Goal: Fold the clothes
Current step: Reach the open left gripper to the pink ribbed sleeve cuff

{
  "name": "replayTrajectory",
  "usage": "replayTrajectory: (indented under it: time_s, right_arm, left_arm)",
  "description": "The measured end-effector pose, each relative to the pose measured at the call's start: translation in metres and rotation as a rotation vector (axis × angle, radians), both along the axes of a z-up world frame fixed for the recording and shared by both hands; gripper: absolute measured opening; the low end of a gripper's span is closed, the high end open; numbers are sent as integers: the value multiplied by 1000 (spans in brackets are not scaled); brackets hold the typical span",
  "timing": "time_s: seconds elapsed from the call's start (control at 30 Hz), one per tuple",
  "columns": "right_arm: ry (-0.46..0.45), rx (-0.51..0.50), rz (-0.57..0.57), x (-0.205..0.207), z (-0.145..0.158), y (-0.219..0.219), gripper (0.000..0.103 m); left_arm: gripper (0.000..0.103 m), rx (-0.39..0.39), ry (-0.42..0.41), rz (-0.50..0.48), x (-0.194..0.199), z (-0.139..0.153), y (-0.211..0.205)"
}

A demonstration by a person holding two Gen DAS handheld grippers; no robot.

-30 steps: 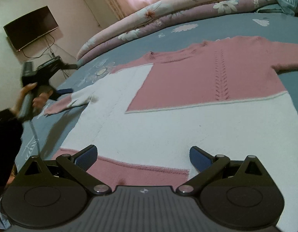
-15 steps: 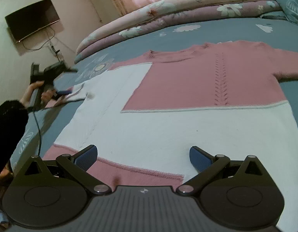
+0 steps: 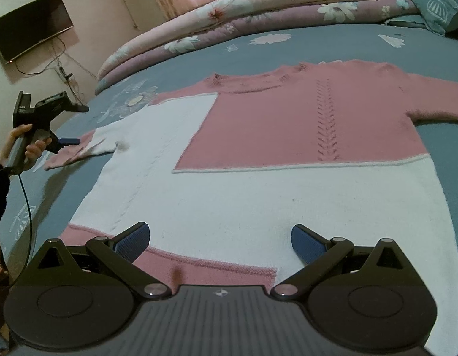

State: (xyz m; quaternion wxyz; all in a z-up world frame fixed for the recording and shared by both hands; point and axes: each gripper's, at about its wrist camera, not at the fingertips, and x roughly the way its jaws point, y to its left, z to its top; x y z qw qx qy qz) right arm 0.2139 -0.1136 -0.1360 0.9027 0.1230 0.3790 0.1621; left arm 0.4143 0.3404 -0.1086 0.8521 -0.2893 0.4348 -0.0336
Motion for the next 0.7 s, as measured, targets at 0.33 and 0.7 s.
replayTrajectory:
  time_s: [0.33,0.7]
  right_arm:
    - [6,-43,-1,5,-1,3,103]
    - [21,-101,-28,13,0,13,103]
  left_arm:
    - [101,-66,-9,219,-54,6,83]
    - [101,-144,-103,447,-89,-1,157]
